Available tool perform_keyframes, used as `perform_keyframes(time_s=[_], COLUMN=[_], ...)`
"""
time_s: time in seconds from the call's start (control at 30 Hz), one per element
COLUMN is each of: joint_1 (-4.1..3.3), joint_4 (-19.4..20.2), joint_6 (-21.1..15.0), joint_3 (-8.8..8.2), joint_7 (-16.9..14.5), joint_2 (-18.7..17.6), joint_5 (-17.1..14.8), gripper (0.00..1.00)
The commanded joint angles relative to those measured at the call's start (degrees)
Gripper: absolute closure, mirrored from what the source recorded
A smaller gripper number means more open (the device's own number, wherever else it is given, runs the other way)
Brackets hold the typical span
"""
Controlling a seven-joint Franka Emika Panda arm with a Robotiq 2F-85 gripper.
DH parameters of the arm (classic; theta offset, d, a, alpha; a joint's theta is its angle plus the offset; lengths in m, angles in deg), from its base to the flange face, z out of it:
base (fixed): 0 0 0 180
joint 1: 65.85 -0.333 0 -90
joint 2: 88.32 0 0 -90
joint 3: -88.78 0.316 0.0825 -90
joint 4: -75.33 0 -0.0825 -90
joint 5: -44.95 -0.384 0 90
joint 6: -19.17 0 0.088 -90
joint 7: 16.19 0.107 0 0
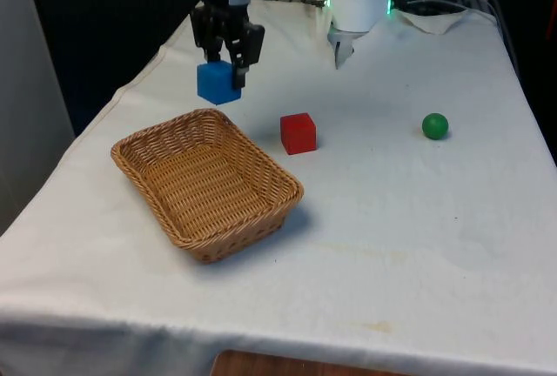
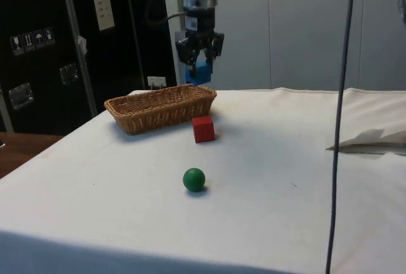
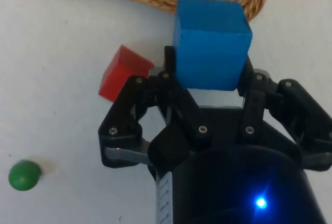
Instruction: Place all non-red objects into the basket.
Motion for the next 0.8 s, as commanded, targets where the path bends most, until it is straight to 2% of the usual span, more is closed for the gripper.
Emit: perform_keyframes(time_s=[0.0, 0.23, 0.27, 0.3, 0.47, 0.5, 0.53, 0.57, 0.77], joint_1=[0.63, 1.43, 0.86, 1.66, 2.29, 2.29, 1.38, 2.35, 2.29], joint_4=[-0.9, -5.7, -6.0, -7.0, -10.7, -10.7, -9.8, -11.9, -16.6], joint_6=[0.6, 1.0, 0.3, 1.3, 2.7, 2.7, 2.1, 2.9, 3.4], joint_3=[0.57, 0.57, -0.06, 0.57, 0.92, 0.92, -0.06, 0.92, 0.80], joint_7=[-0.8, -2.4, -2.1, -2.8, -4.4, -4.4, -3.6, -4.8, -4.8], joint_2=[-0.9, -6.4, -7.2, -7.6, -11.2, -11.2, -10.8, -12.8, -18.9], joint_5=[-1.1, -4.3, -4.2, -5.2, -8.6, -8.6, -7.4, -9.9, -12.8], gripper=[0.97, 0.97, 0.97, 0.97, 0.97, 0.97, 0.97, 0.97, 0.97])
